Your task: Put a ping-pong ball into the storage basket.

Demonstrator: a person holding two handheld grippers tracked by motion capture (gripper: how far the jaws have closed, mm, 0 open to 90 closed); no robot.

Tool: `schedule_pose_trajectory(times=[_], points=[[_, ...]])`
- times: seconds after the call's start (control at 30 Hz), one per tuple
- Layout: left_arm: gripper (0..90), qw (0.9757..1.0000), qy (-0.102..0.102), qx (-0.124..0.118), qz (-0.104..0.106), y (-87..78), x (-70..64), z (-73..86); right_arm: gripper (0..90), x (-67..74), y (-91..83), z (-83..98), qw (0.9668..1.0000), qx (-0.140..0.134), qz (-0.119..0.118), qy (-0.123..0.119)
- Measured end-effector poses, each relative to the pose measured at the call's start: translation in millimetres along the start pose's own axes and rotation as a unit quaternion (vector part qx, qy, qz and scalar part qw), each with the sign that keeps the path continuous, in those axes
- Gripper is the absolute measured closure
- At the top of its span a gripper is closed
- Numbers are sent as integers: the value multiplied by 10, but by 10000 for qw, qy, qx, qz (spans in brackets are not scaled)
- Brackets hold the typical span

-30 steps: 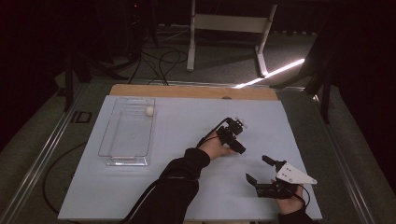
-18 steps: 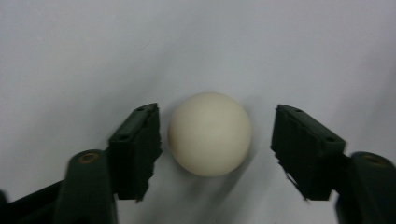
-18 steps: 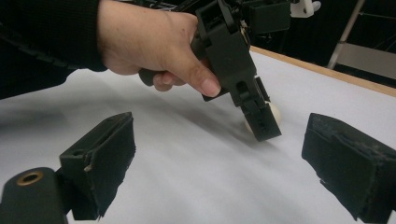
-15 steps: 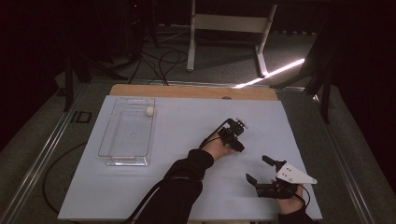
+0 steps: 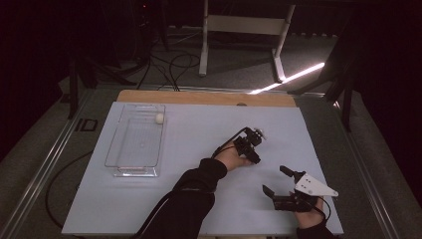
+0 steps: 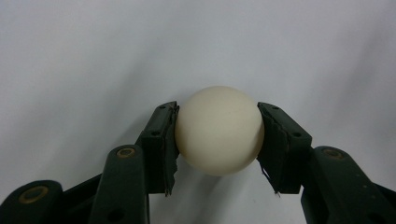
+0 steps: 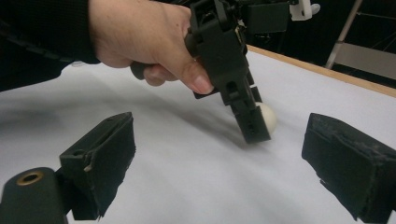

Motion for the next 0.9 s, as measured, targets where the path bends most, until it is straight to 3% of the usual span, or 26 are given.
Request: schedule_pose_trajectory(times=[0.37, 0.4, 0.53, 0.73, 0.9], points=[[523, 9997, 220, 93, 89, -148, -36, 37, 96, 3, 2, 0, 10000, 4, 13, 2], [523, 9993, 329, 142, 117, -183, -53, 46, 96, 3, 2, 1, 10000, 11, 13, 7], [523, 9988, 434, 167, 163, -245, -79, 63, 96, 7, 3, -1, 10000, 12, 25, -16], [523, 9959, 810, 307, 264, -349, -127, 120, 96, 9, 3, 0, 10000, 0, 27, -24], [523, 9943, 918, 419, 334, -392, -137, 177, 96, 9, 12, 5, 10000, 7, 24, -51]])
Point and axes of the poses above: each handheld gripper's, and its own axes: y roughly forward along the jaws, z roughly out of its underside, x roughly to its left, the point moved 2 cm from there along y, roughly forward along the jaws, and after that the axes turned 9 degrees about y, right-handed, at the moved point
